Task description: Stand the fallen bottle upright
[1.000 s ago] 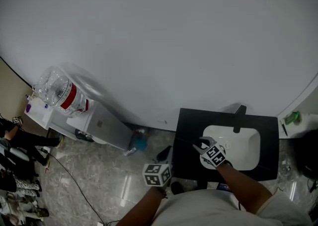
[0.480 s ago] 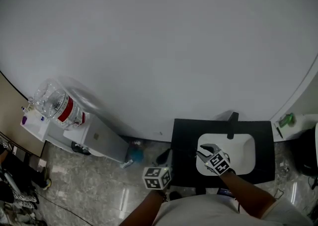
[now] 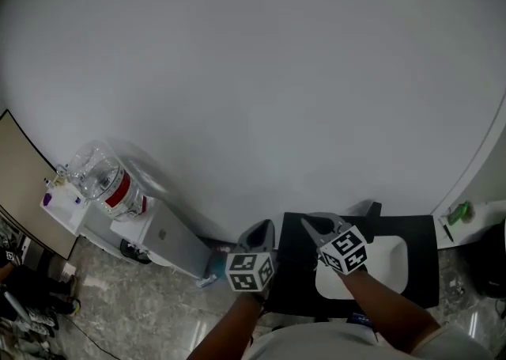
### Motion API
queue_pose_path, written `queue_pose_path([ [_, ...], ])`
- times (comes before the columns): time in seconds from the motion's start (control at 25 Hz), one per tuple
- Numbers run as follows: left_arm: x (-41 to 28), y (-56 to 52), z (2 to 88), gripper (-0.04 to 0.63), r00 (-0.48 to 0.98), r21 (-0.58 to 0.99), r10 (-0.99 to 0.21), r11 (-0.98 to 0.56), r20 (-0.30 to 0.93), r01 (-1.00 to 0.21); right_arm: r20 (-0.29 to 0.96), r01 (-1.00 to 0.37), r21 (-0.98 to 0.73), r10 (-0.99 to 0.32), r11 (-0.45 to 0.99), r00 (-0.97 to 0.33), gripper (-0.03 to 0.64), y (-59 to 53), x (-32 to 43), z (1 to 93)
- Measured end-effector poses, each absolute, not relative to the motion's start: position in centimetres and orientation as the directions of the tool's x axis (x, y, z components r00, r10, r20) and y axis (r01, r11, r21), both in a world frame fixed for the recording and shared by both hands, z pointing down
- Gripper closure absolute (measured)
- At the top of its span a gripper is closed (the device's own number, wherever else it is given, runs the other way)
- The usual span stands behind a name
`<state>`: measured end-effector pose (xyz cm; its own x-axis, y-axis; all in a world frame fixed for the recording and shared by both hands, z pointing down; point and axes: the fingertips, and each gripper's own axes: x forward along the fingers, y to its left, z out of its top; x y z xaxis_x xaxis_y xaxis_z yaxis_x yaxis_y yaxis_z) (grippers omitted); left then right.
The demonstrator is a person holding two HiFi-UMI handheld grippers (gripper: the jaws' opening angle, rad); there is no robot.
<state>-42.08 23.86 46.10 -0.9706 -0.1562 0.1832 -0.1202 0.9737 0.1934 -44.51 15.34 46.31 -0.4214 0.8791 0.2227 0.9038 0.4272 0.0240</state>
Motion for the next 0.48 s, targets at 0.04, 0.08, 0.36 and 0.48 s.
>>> queue_pose_path([
  [0.04, -42.2, 24.1, 45.3, 0.588, -0.973, 0.188, -0.148, 0.975, 0.174, -0.114, 0.200, 0.902, 0.018, 0.882, 0.431, -0.426, 0.615, 15.9, -44.6, 45.0],
  [0.08, -42.3, 24.3, 44.6, 0.588, -0.976, 0.185, -0.141, 0.977, 0.164, -0.110, 0.179, 0.901, 0.011, 0.886, 0.433, -0.428, 0.614, 16.5, -44.7, 43.9],
  [0.36, -42.0, 25.9, 41.1, 0.588, -0.990, 0.174, -0.091, 0.982, 0.105, -0.072, 0.092, 0.919, -0.017, 0.916, 0.394, -0.391, 0.616, 18.9, -43.6, 39.8],
  [0.48, -41.5, 26.4, 40.8, 0.588, -0.992, 0.174, -0.075, 0.983, 0.102, -0.056, 0.088, 0.926, -0.050, 0.925, 0.375, -0.370, 0.615, 19.2, -43.0, 39.7],
])
